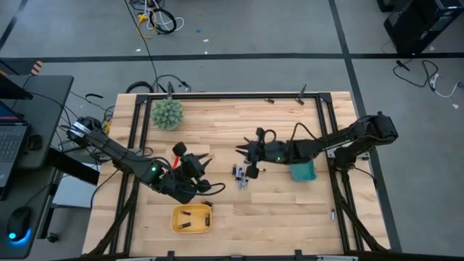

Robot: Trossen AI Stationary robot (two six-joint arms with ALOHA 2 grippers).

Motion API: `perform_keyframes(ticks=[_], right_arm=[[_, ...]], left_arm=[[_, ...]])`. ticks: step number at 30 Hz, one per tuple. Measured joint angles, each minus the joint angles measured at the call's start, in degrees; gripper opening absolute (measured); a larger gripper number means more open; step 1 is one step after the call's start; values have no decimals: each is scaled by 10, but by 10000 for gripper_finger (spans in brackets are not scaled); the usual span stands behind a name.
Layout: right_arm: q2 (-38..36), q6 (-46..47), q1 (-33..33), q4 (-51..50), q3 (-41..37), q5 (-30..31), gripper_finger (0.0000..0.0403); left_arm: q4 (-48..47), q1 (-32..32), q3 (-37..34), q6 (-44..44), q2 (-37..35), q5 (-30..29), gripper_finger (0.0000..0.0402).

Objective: Sort batteries
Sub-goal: Put the black battery into the yellow bin

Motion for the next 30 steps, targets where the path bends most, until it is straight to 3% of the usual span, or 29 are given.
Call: perform_keyframes(ticks=[3, 9, 12, 14, 19, 23, 26, 30], right_arm=[[0, -26, -28, -4, 0, -56, 45], [-1, -23, -81, -69, 0, -58, 45], [-2, 10, -107, -101, 0, -89, 45], [-2, 27, -121, -134, 0, -76, 44], [-5, 97, -181, -171, 2, 55, 44], [-7, 166, -240, -225, 35, 53, 43], [-6, 162, -292, -308, 82, 53, 37], [-6, 156, -375, -411, 162, -2, 26]], left_arm=[[-16, 0, -22, -1, 0, -37, 85], [-16, 2, -55, -7, 0, -32, 85], [-16, 2, -60, -8, 0, -32, 85], [-10, 2, -60, -13, 0, -32, 85], [0, 3, -60, -26, 0, -32, 85], [7, 4, -60, -22, 0, -32, 85], [7, 4, -60, -22, 0, -32, 85], [10, 4, -60, -22, 0, -28, 85]])
